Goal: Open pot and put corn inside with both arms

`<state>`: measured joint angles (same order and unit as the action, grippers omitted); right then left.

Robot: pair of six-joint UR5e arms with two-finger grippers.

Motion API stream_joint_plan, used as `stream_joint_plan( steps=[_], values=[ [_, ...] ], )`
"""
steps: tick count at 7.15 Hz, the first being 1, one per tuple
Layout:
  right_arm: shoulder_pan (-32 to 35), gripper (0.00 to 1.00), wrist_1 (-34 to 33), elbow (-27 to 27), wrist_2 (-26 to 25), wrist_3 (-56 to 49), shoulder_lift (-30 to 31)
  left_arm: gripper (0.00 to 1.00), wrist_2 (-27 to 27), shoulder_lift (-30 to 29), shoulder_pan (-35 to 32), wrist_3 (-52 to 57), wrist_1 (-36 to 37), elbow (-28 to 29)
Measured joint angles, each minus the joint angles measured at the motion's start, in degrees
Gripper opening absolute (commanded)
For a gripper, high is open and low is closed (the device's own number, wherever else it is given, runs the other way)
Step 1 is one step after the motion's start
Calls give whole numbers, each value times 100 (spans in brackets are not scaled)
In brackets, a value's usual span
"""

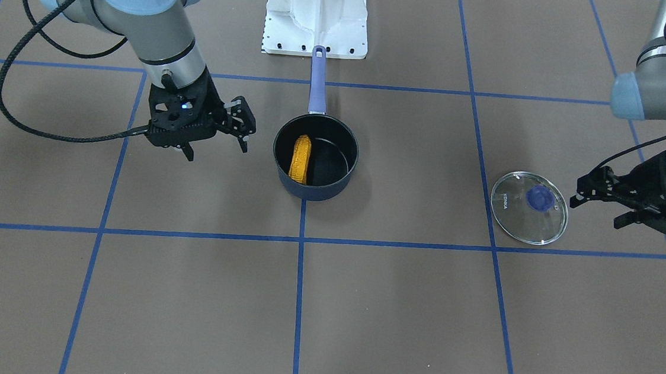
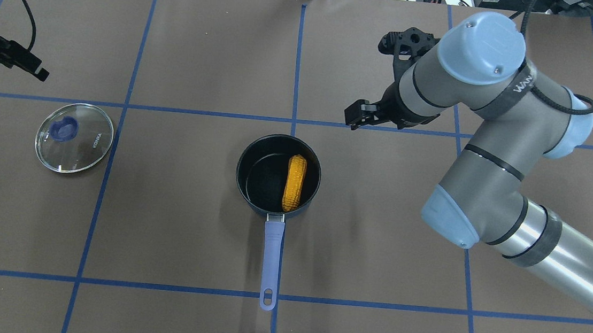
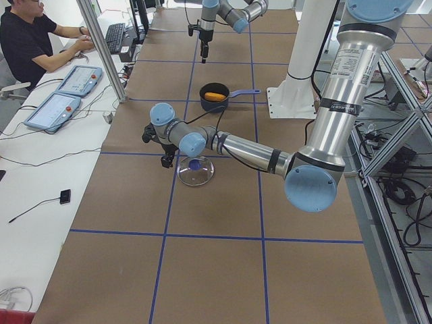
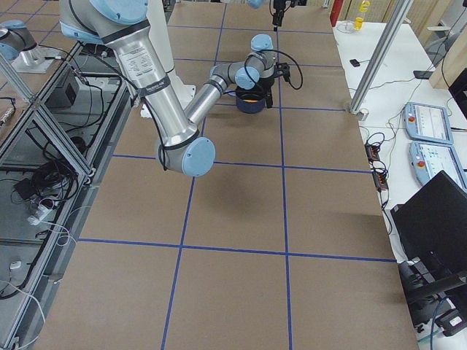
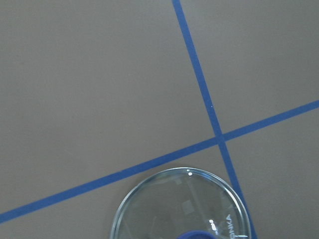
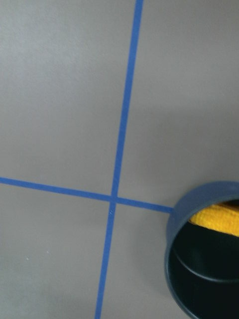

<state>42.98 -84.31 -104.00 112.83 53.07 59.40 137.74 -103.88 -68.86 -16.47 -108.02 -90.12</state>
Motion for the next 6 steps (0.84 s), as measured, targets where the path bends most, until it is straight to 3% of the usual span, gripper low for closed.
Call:
stream_joint_plan(
  steps=[3, 4, 6],
  values=[
    [811, 100, 157, 386, 4, -856, 496, 100, 6, 314, -852, 1203, 12, 341],
    [1164, 100, 175, 468, 175, -939, 742, 100, 6, 374, -1107, 1475, 11, 495],
    [2003, 100, 141, 802, 1000, -1553, 1076, 99, 2, 425, -1517, 2010, 9, 886]
  ],
)
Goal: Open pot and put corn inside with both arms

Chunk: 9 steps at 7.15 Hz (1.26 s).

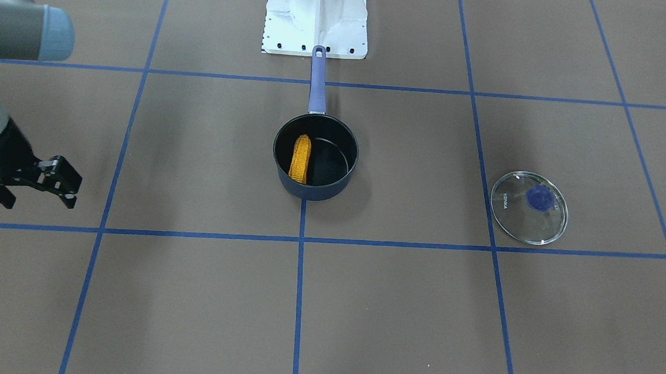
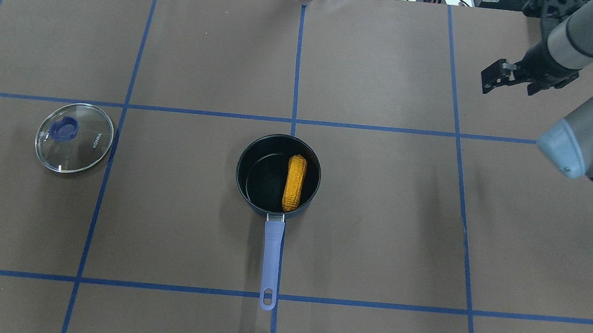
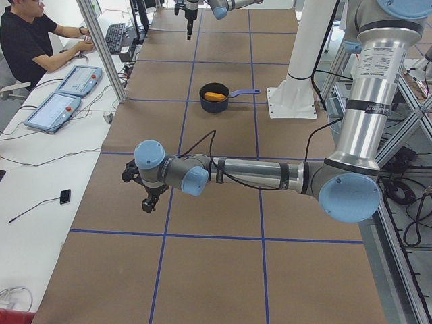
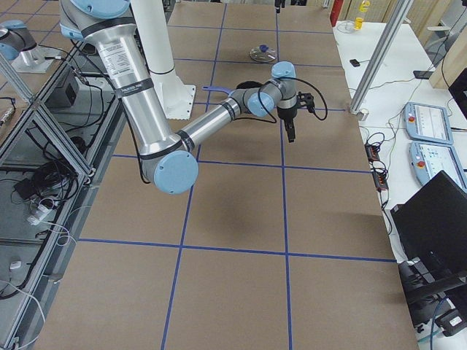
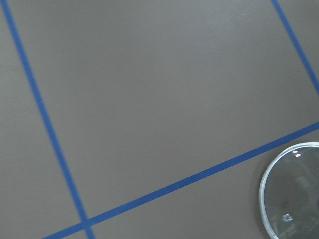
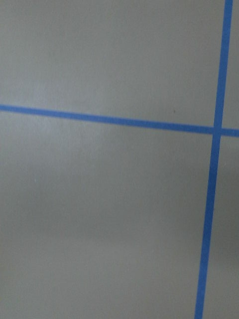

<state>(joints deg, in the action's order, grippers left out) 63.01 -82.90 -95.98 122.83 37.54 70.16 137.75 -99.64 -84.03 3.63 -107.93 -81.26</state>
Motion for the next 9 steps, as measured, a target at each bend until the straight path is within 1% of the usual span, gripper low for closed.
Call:
stream_joint_plan(
  steps=[1, 2, 5, 6, 7, 9],
  values=[
    [338, 100, -12, 118, 231, -625, 256, 99, -8, 27, -83, 116, -33, 164],
    [618, 100, -22, 179, 342, -1140, 563, 99, -30, 78, -113, 164, -85, 248],
    [1300, 100, -37, 288, 676, -1926, 1479, 99, -19, 151, -122, 181, -139, 277],
    [1630, 100, -104, 411, 774, -2457, 1661, 99, -18, 151, -122, 178, -128, 278],
    [1950, 100, -330, 505, 802, -2937, 1747, 99, -22, 149, -122, 155, -113, 274],
    [2303, 100, -822, 432, 767, -3314, 1879, 99, -30, 151, -122, 99, -34, 266]
  ],
)
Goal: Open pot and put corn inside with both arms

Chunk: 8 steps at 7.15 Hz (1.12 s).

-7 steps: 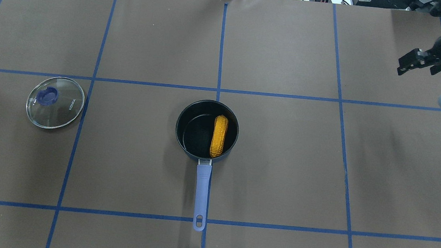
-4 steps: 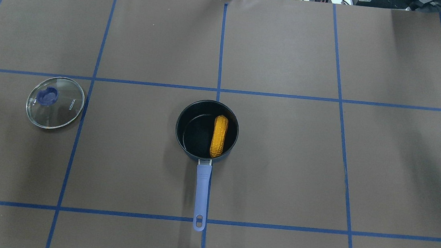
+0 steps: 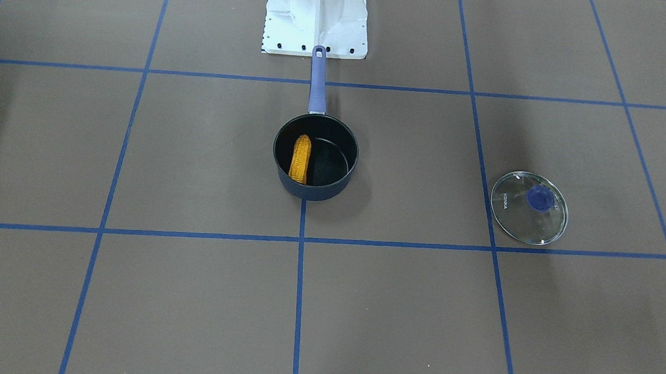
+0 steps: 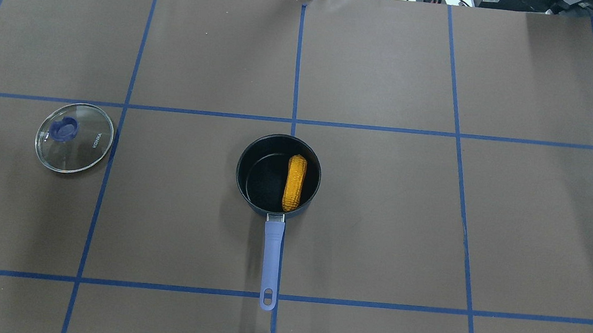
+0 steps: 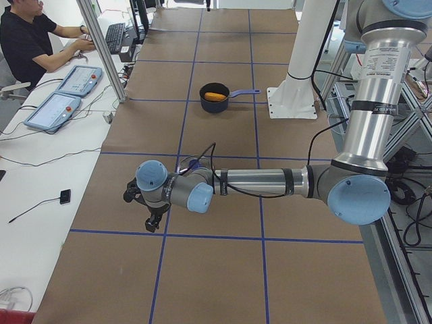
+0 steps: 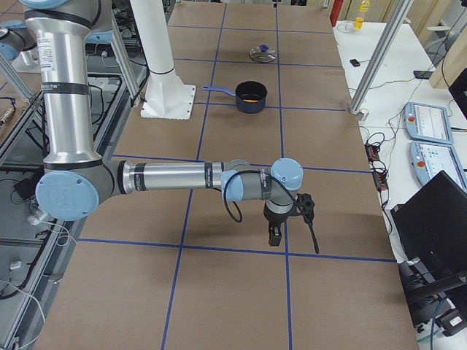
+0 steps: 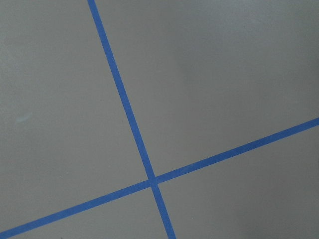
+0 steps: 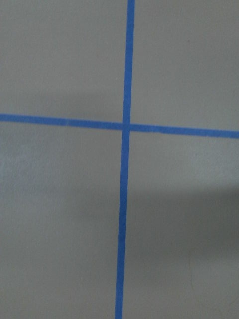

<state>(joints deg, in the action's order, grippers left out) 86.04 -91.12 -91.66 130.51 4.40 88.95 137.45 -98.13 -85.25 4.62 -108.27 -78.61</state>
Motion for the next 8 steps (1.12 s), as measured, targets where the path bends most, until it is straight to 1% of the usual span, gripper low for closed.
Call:
stream_joint_plan(
  steps=[3, 8],
  values=[
    [68, 100, -86, -98, -16, -39, 130, 99, -37, 160, -7, -8, 311, -84],
    [71, 100, -82, -163, 43, 20, 140, 99, -42, 295, -9, -18, 348, -151]
  ],
)
